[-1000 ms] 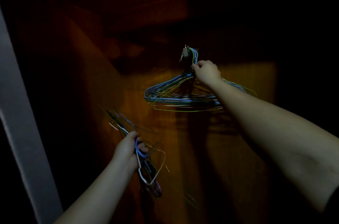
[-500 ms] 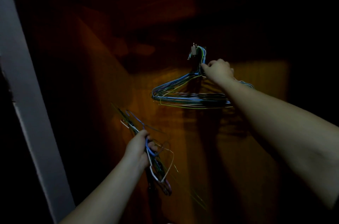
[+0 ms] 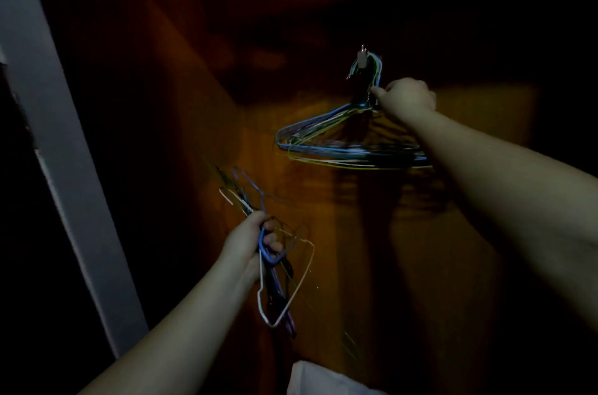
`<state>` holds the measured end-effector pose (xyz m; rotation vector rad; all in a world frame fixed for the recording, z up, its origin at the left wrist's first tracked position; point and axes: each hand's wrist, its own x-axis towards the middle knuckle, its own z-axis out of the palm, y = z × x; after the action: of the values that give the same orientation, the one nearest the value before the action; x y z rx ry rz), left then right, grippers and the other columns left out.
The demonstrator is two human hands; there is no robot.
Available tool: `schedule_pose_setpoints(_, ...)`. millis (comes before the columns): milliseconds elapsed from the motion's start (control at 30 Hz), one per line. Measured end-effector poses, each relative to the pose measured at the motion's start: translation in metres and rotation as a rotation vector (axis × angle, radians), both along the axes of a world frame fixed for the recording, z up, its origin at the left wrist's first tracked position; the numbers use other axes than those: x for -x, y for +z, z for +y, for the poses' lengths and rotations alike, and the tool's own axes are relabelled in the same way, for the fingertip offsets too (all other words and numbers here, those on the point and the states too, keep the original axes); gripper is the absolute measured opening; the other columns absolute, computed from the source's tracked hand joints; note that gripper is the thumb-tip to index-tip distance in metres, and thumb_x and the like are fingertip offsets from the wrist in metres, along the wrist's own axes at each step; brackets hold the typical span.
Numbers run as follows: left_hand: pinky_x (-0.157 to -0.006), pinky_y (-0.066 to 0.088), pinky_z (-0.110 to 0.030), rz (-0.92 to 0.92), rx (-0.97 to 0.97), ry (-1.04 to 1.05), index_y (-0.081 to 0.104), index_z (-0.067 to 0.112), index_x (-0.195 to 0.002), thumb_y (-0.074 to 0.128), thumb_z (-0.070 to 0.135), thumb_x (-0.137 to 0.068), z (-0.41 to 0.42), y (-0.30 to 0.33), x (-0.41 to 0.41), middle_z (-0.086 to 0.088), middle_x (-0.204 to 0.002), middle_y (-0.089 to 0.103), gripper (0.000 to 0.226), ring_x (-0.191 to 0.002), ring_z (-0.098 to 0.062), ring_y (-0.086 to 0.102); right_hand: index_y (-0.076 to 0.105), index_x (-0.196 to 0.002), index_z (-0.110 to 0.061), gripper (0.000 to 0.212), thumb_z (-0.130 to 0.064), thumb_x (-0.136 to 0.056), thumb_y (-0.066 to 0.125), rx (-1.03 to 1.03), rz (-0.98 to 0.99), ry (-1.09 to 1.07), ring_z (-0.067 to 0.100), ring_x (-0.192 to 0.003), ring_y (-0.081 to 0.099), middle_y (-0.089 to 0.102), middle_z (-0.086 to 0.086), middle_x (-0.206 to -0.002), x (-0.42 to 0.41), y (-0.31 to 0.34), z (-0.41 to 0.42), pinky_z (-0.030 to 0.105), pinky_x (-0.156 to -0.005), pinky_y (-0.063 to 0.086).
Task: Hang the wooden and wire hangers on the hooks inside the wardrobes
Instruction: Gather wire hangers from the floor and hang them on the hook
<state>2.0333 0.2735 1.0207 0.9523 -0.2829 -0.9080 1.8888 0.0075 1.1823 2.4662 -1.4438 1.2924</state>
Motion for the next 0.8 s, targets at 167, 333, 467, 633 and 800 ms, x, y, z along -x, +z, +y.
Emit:
schedule_pose_setpoints(167, -0.031, 0.026, -0.015, -0.008, 0.0, -0.027, 0.038, 0.015, -0.068, 0.043, 0.015, -0.099, 0.021, -0.017, -0.006, 0.006, -0.047, 0.036, 0.032, -0.029, -0.006, 0.027, 0.057, -0.122, -0.011, 0.049, -0.051, -0.094, 0.05, 0.166, -0.193, 0.009, 0.035, -0.121, 0.043, 0.051, 0.014, -0.128, 0.003, -0.018, 0.029, 0.046, -0.098, 0.034)
schedule_pose_setpoints(333, -0.032, 0.026, -0.017, -0.044, 0.007, -0.048, 0.04, 0.013, -0.075, 0.043, 0.013, -0.099, 0.044, -0.045, -0.015, 0.005, -0.052, 0.038, 0.024, -0.032, -0.007, 0.027, 0.063, -0.102, -0.003, 0.023, -0.023, -0.096, 0.054, 0.161, -0.316, 0.451, 0.03, -0.104, 0.055, 0.061, 0.017, -0.105, -0.007, -0.086, 0.098, 0.031, -0.086, 0.037)
schedule_pose_setpoints(467, -0.029, 0.024, -0.016, -0.023, -0.028, -0.136, 0.038, 0.013, -0.072, 0.043, 0.014, -0.097, 0.057, -0.069, -0.022, 0.005, -0.046, 0.035, 0.025, -0.028, -0.007, 0.026, 0.067, -0.101, -0.01, 0.016, -0.022, -0.096, 0.058, -0.092, -0.058, 0.659, 0.018, -0.098, 0.056, 0.064, 0.005, -0.101, -0.026, -0.156, 0.145, 0.021, -0.077, 0.034)
schedule_pose_setpoints(633, -0.029, 0.025, -0.014, -0.061, -0.017, -0.254, 0.036, 0.011, -0.074, 0.047, 0.011, -0.09, 0.078, -0.081, -0.016, 0.003, -0.047, 0.033, 0.02, -0.026, -0.008, 0.025, 0.061, -0.12, -0.013, 0.034, -0.037, -0.097, 0.055, -0.254, 0.032, 0.704, 0.016, -0.107, 0.054, 0.058, 0.003, -0.117, -0.057, -0.195, 0.162, 0.03, -0.093, 0.043)
schedule_pose_setpoints(800, -0.034, 0.023, -0.014, -0.158, -0.025, -0.248, 0.045, 0.009, -0.08, 0.046, 0.008, -0.097, 0.1, -0.082, -0.004, 0.0, -0.051, 0.034, 0.016, -0.029, -0.009, 0.024, 0.053, -0.135, -0.019, 0.051, -0.053, -0.098, 0.043, -0.312, 0.191, 0.684, 0.021, -0.128, 0.047, 0.054, 0.003, -0.138, -0.079, -0.198, 0.166, 0.04, -0.107, 0.036)
